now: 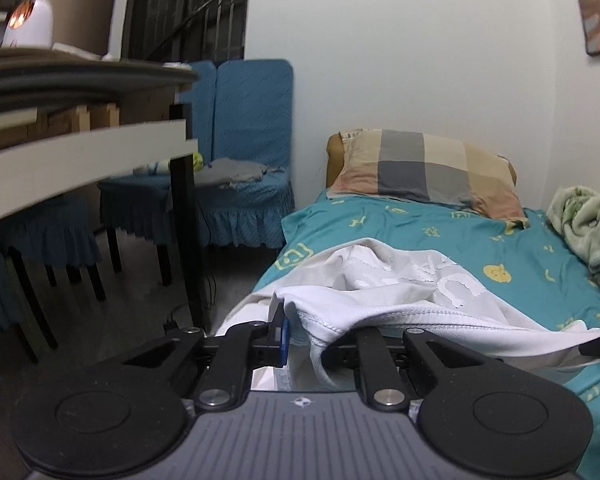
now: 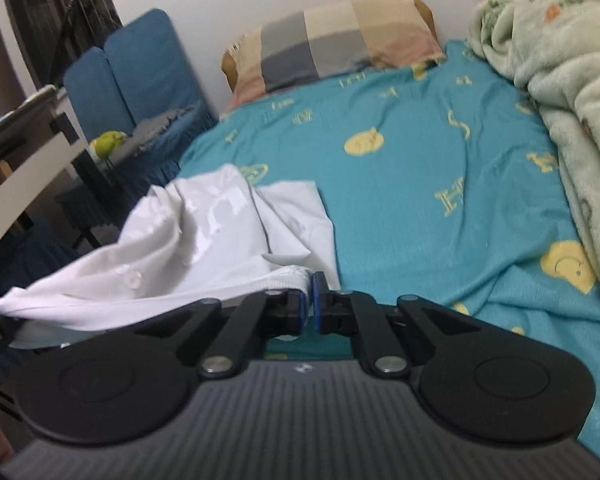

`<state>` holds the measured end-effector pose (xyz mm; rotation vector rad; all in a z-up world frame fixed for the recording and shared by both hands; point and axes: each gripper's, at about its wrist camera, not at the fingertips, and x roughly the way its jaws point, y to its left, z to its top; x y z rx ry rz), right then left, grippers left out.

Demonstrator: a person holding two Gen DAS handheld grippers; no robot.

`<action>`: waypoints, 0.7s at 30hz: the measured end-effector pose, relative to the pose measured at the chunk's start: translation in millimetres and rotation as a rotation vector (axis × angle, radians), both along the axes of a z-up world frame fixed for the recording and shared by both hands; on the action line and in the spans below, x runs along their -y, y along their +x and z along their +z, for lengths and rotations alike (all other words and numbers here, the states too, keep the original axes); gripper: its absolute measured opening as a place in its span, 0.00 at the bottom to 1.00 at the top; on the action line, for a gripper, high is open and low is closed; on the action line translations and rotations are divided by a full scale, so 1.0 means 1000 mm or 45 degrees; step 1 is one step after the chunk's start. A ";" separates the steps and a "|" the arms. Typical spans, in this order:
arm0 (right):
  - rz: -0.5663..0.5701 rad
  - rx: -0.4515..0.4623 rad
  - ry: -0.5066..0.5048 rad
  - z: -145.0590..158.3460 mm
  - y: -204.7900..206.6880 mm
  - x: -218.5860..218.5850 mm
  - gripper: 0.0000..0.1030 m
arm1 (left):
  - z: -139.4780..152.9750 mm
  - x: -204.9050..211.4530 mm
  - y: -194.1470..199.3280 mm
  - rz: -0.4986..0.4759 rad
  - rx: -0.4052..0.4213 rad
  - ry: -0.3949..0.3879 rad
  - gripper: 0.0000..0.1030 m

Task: Fold clothes
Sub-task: 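Lift the white T-shirt by its hem with both grippers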

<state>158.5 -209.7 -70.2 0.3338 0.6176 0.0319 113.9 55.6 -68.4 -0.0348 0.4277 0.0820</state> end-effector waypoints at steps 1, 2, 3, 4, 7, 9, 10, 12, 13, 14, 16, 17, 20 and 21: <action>0.003 0.010 -0.016 0.002 -0.002 -0.002 0.06 | 0.000 -0.002 0.000 0.003 -0.006 -0.016 0.14; 0.006 0.019 -0.031 0.003 -0.004 -0.003 0.06 | 0.000 -0.003 0.001 0.005 -0.008 -0.020 0.14; 0.007 0.025 -0.047 0.004 -0.005 -0.005 0.06 | 0.000 -0.004 0.001 0.005 -0.010 -0.023 0.14; 0.005 0.027 -0.065 0.005 -0.007 -0.006 0.06 | 0.000 -0.004 0.001 0.003 -0.013 -0.024 0.14; -0.002 0.030 -0.095 0.005 -0.011 -0.008 0.06 | 0.001 -0.006 0.000 -0.005 -0.018 -0.026 0.14; -0.010 0.050 -0.084 0.009 -0.016 -0.006 0.06 | 0.005 -0.005 -0.002 -0.014 -0.014 -0.030 0.13; -0.020 0.062 -0.073 0.011 -0.018 -0.004 0.06 | 0.008 -0.004 -0.005 -0.027 -0.009 -0.020 0.13; -0.056 0.088 -0.034 0.018 -0.025 -0.001 0.06 | 0.016 -0.001 -0.010 -0.041 0.017 -0.011 0.12; -0.076 0.097 -0.014 0.022 -0.029 0.000 0.06 | 0.021 0.001 -0.013 -0.047 0.031 -0.005 0.12; -0.096 0.106 0.006 0.025 -0.033 0.001 0.06 | 0.027 0.003 -0.016 -0.052 0.045 -0.002 0.12; -0.127 0.137 0.029 0.034 -0.041 0.002 0.05 | 0.043 0.003 -0.021 -0.066 0.078 -0.031 0.11; -0.140 0.164 0.033 0.041 -0.046 0.002 0.04 | 0.053 0.002 -0.023 -0.074 0.094 -0.053 0.11; -0.172 0.267 0.025 0.067 -0.061 0.002 0.04 | 0.084 -0.001 -0.029 -0.100 0.139 -0.122 0.10; -0.177 0.306 0.012 0.078 -0.066 0.001 0.04 | 0.094 -0.002 -0.031 -0.109 0.154 -0.144 0.10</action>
